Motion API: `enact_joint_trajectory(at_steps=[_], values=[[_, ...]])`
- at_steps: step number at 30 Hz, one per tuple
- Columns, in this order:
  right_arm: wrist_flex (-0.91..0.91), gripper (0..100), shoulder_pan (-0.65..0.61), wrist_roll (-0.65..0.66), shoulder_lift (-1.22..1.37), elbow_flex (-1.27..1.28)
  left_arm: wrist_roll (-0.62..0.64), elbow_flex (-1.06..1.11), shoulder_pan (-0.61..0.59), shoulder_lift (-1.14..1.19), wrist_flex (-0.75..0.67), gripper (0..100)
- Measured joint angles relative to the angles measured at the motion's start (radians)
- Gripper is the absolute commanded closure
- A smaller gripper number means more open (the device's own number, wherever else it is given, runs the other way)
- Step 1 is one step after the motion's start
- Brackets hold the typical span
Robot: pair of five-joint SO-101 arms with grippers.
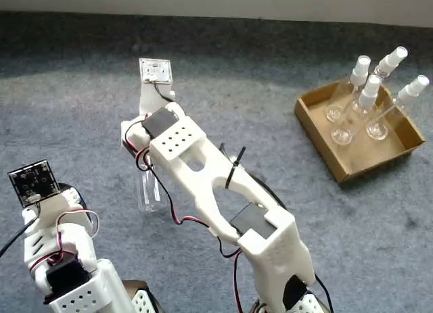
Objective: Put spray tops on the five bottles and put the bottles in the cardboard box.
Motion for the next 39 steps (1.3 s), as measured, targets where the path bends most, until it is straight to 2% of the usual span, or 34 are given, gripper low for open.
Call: enact_joint_trajectory(at_steps=[8,20,28,39], values=[[-0.003,54.0,-0.029,-0.009,0.089,-0.002,0.000,0.006,0.061,0.000,0.000,99],[-0.055,54.4,-0.029,-0.009,0.212,-0.008,0.000,0.037,0.061,0.000,-0.041,99],[-0.034,77.0,-0.029,-0.009,0.226,-0.008,0.000,0.037,0.061,0.000,-0.041,99],[0.061,91.2,-0.011,-0.009,0.226,-0.012,0.000,0.037,0.061,0.000,-0.041,99]])
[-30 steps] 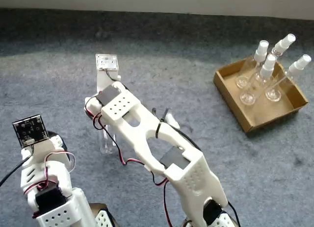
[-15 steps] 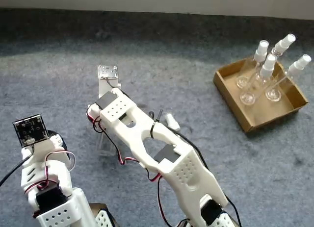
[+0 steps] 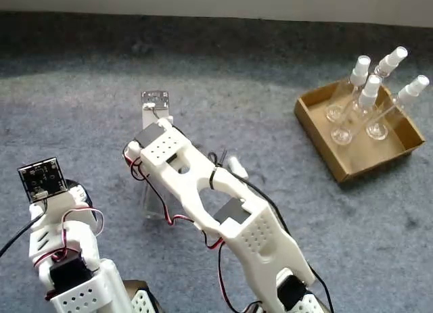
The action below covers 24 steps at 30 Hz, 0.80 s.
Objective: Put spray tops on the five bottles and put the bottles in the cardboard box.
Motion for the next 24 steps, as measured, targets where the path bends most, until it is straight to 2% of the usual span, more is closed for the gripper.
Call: enact_joint_trajectory(at_steps=[5,10,18,24], values=[[0.026,91.4,0.060,0.000,-0.003,0.000,0.000,0.000,0.000,0.000,0.000,99],[0.143,91.4,0.118,0.018,-0.077,0.000,0.000,0.000,0.000,0.000,0.000,99],[0.292,91.4,0.267,0.307,-0.311,0.000,0.000,0.000,0.000,0.000,0.000,99],[0.382,91.4,0.411,0.443,-0.393,0.000,0.000,0.000,0.000,0.000,0.000,99]])
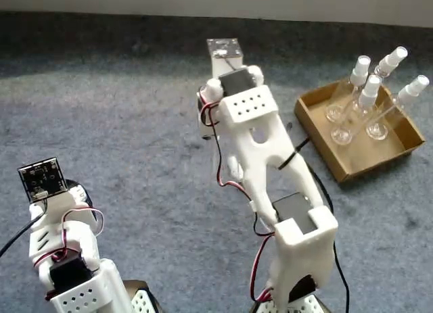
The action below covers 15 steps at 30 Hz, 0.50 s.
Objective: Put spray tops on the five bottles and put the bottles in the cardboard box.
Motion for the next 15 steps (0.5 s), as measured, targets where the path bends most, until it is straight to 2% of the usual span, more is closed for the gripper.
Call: enact_joint_trajectory(at_steps=[4,11,15], values=[[0.043,91.4,0.081,0.097,-0.011,0.000,0.000,0.000,0.000,0.000,0.000,99],[0.069,91.4,0.226,0.385,-0.012,0.000,0.000,0.000,0.000,0.000,0.000,99],[0.069,91.4,0.308,0.503,-0.012,0.063,0.000,0.000,0.000,0.000,0.000,99]])
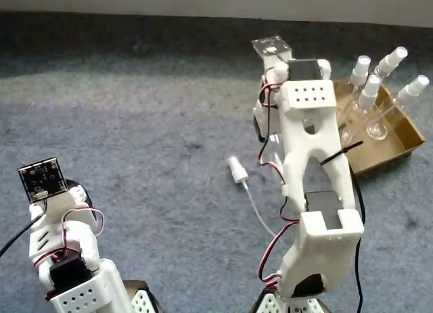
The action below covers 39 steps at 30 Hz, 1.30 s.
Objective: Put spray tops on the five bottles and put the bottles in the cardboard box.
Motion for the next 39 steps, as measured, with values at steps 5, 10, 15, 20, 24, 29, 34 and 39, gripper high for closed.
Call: enact_joint_trajectory(at_steps=[5,10,15,20,24,29,34,39], values=[[-0.002,91.4,0.057,0.141,0.000,0.121,0.000,0.000,0.000,0.000,0.000,99],[-0.057,91.4,0.054,0.224,0.000,0.256,0.000,0.000,0.000,0.000,0.000,99],[-0.221,91.4,0.058,0.233,0.000,0.411,0.000,0.000,0.000,0.000,0.000,99],[-0.354,91.3,0.057,0.233,0.000,0.499,0.000,0.000,0.000,0.000,0.000,99],[-0.391,82.9,0.057,0.233,0.000,0.525,0.000,0.018,0.000,0.000,-0.006,99],[-0.396,74.2,0.057,0.235,0.000,0.525,0.000,0.018,0.000,0.000,-0.006,99],[-0.396,74.1,0.057,0.235,0.000,0.525,0.000,0.018,0.000,0.000,-0.006,99],[-0.396,74.1,0.057,0.235,0.000,0.525,0.000,0.018,0.000,0.000,-0.006,99]])
